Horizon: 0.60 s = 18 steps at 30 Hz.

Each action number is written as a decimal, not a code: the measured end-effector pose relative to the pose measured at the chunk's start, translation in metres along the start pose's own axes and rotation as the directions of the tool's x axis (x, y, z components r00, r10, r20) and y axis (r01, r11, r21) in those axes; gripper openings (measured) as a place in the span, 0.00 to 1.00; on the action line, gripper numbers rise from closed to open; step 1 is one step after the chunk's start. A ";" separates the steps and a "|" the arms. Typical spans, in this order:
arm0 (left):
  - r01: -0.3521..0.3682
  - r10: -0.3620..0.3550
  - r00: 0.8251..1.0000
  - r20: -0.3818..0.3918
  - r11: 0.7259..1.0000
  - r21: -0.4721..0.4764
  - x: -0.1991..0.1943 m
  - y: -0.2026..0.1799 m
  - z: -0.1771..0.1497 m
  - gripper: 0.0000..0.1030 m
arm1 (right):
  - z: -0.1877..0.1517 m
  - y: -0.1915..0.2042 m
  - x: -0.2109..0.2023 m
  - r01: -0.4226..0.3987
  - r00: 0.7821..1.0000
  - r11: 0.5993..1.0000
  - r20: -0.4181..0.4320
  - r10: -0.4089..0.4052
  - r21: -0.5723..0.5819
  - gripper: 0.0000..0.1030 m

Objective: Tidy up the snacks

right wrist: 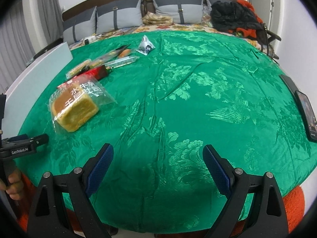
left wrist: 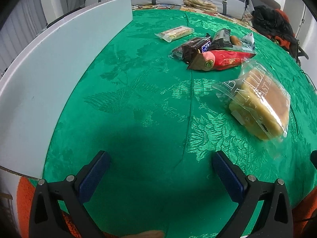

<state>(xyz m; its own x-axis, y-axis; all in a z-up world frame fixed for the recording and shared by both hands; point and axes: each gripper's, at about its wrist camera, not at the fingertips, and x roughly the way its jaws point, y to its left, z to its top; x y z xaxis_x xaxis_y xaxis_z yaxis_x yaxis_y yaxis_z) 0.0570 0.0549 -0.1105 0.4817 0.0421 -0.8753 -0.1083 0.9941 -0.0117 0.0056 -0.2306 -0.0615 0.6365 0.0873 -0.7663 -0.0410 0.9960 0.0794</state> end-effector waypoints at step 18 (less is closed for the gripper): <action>-0.003 0.003 1.000 -0.015 1.000 0.001 -0.001 0.002 0.000 1.00 | 0.002 0.003 0.001 -0.010 1.000 1.000 -0.004 0.010 -0.007 0.91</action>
<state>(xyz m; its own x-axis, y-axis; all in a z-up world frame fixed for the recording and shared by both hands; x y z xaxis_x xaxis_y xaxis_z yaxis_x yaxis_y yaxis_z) 0.0560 0.0572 -0.1099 0.4680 0.0439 -0.8826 -0.1094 0.9940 -0.0086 0.0074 -0.2272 -0.0609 0.6328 0.0973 -0.7681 -0.0529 0.9952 0.0825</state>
